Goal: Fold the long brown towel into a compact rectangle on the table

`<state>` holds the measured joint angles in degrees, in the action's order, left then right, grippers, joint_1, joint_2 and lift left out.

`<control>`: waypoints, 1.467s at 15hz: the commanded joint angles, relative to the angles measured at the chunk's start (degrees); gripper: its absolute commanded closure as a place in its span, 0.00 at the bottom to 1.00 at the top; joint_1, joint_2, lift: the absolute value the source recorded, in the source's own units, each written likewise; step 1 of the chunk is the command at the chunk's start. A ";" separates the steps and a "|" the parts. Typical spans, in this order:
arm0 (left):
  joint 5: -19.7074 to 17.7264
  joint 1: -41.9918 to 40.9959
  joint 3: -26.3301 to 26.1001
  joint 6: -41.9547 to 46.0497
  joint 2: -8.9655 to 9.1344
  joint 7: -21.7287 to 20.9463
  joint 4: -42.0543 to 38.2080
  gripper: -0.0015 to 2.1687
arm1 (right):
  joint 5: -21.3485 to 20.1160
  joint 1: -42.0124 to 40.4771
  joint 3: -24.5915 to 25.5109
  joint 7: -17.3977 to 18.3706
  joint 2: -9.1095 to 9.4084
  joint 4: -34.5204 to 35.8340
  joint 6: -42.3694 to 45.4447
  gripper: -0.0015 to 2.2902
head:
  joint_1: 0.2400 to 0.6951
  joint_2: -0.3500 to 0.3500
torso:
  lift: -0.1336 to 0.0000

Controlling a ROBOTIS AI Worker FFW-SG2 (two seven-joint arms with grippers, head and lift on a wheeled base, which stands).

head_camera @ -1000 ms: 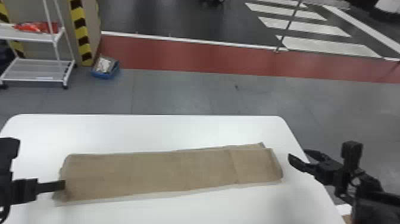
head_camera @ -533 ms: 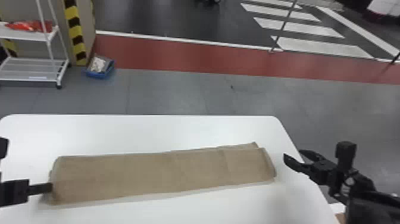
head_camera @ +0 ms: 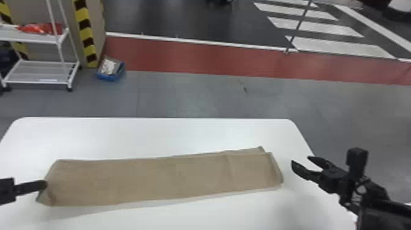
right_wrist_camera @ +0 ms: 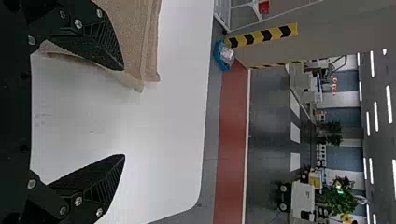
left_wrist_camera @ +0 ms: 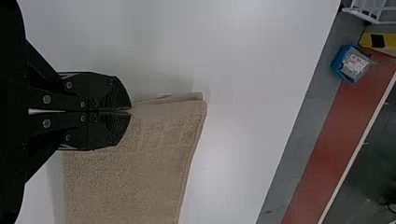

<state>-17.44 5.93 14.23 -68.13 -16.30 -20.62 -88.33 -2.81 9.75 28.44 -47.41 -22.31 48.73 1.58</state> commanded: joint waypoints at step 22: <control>3.46 -8.04 -14.06 30.72 4.70 -4.60 -3.26 0.02 | -11.61 4.84 -14.55 32.56 10.71 -1.98 -0.66 0.11 | 1.00 0.24 | 1.00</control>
<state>-14.27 -2.11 1.98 -38.43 -11.75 -25.23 -91.85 -14.62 13.79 14.19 -15.25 -11.65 47.49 4.86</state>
